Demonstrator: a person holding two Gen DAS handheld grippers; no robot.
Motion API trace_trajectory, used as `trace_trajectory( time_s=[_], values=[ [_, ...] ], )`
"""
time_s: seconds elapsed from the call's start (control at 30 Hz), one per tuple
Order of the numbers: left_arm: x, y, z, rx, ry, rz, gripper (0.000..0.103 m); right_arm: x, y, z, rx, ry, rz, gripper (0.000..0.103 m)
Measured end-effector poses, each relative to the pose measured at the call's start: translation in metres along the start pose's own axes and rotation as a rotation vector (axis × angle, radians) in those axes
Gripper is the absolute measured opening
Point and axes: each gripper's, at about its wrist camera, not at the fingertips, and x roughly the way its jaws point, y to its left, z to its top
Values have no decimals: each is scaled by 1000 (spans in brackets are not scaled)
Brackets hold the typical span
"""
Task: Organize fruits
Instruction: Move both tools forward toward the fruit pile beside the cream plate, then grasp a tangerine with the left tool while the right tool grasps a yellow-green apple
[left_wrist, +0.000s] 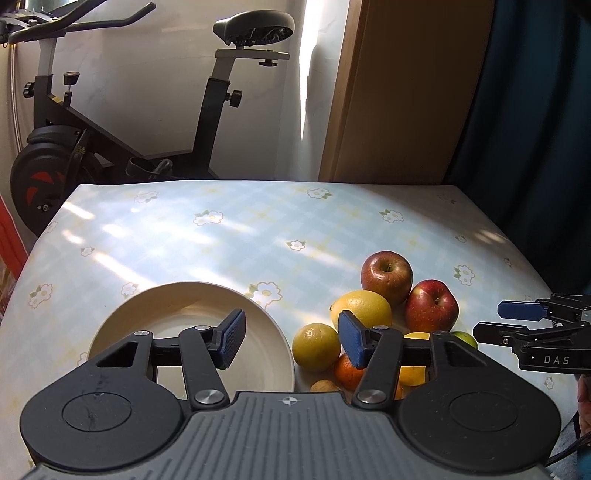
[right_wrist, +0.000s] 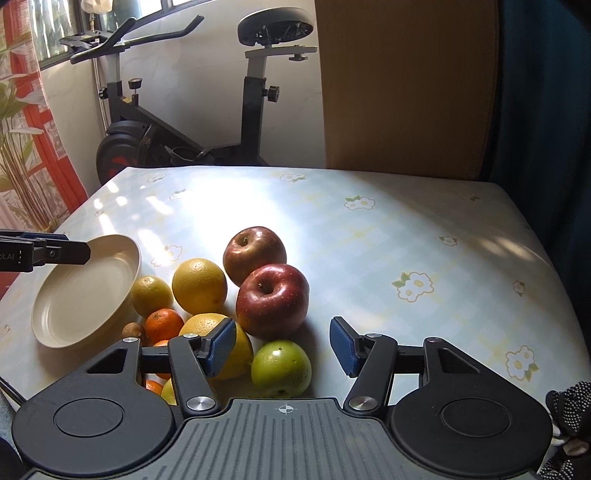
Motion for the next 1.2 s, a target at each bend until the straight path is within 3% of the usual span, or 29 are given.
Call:
trace_trajectory(
  time_s=[0.3,0.63,0.83,1.2],
  values=[
    [-1,-4,-7,6,17,-25,58,-2,5,-4,-12,25,21,54],
    [3,-14,-29,26,60,-63,58,-1,31,-24,-47,93,118,53],
    [5,-9,-35,-1,75,-63,58,9,45,-32,-81,147,162,42],
    [5,-6,-40,-18,85,-62,57,21,47,-36,-89,177,159,45]
  ],
)
